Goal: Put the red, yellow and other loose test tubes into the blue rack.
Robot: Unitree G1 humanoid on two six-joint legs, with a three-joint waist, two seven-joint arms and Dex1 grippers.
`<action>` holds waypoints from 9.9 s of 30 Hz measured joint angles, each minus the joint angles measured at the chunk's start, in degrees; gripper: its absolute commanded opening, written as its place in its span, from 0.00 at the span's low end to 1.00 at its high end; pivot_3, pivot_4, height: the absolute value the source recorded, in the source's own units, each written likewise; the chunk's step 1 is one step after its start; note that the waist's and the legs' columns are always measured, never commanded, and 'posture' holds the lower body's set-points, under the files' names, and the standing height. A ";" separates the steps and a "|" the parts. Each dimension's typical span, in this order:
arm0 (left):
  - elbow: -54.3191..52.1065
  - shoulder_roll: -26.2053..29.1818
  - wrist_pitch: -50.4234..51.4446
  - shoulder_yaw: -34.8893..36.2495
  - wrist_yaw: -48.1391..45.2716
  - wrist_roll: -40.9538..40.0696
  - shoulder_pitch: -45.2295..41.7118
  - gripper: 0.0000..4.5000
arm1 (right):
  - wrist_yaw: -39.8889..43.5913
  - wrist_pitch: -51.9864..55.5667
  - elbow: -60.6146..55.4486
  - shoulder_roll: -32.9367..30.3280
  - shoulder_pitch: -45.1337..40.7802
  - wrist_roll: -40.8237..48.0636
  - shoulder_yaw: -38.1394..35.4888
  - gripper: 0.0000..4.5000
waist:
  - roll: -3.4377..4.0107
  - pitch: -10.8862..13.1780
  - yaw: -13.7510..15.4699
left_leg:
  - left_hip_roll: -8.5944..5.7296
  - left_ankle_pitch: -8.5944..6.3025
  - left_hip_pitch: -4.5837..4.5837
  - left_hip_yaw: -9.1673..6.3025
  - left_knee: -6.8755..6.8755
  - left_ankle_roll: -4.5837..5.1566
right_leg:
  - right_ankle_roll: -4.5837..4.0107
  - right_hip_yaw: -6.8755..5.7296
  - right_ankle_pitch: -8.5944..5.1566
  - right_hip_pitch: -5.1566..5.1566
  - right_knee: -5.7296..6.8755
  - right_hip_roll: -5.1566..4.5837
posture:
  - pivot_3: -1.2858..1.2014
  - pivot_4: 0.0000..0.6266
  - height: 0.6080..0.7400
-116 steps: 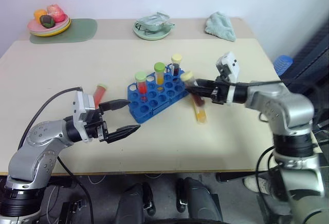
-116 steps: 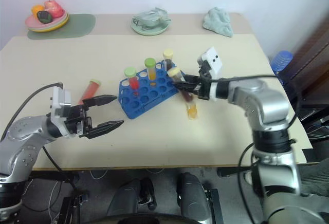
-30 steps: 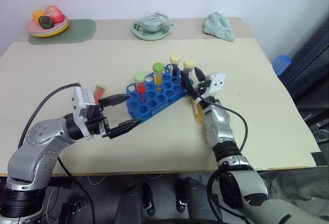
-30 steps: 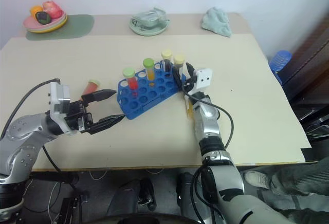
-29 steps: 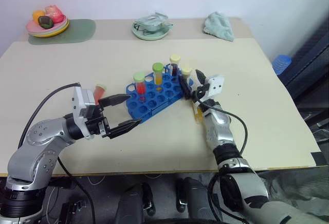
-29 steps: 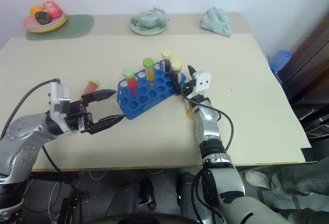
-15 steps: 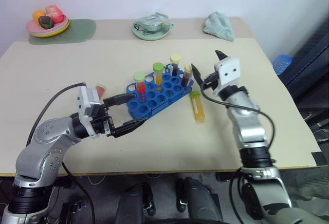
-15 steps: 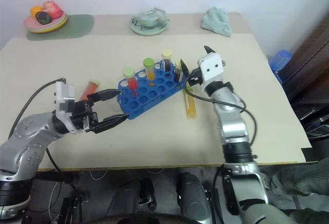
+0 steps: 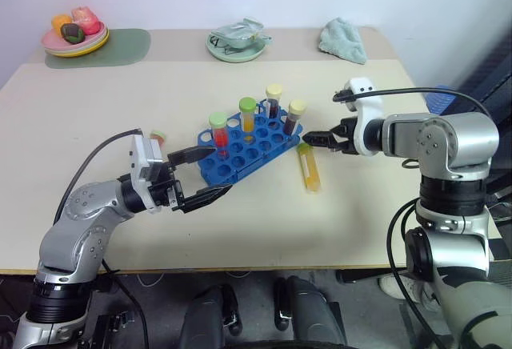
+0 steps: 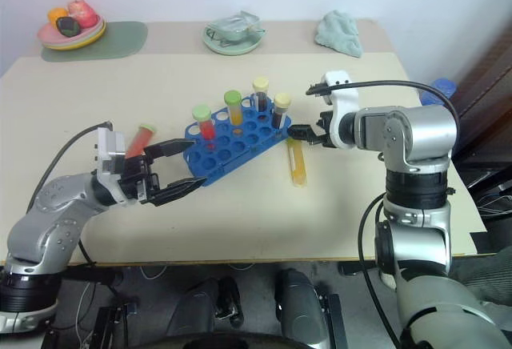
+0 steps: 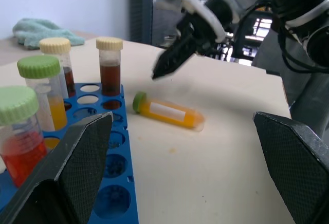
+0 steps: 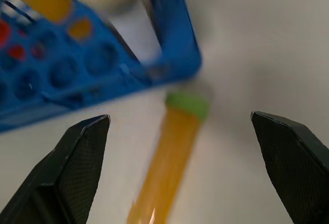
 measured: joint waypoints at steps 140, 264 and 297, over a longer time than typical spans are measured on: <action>-2.18 -2.20 42.72 14.73 60.75 -3.85 -17.65 1.00 | 23.09 -67.26 -17.21 -7.85 21.73 6.01 6.87 0.99 | -0.38 -0.17 0.57 | -0.05 0.24 0.23 -0.14 -0.27 -0.10 | 0.19 -0.01 0.08 0.15 0.02 0.09 | 0.52 0.24 1.00; 30.13 -20.20 -11.38 -8.36 1.89 13.86 -24.03 0.17 | 1.49 -53.80 -46.90 -9.73 51.96 7.95 -3.30 1.00 | -0.51 -0.15 1.70 | -0.08 -0.04 0.03 -0.75 0.39 0.42 | 0.37 -0.47 -0.19 0.71 -0.14 0.03 | 0.52 0.24 1.00; 42.11 -23.42 -26.98 -8.86 4.30 17.77 -25.14 0.17 | 0.06 -53.73 -47.07 -9.83 51.34 6.97 -3.37 1.00 | -0.41 -0.21 1.96 | -0.14 -0.29 0.14 -1.29 0.45 0.72 | 0.21 -1.06 -0.29 1.18 -0.30 -0.05 | 0.52 0.24 1.00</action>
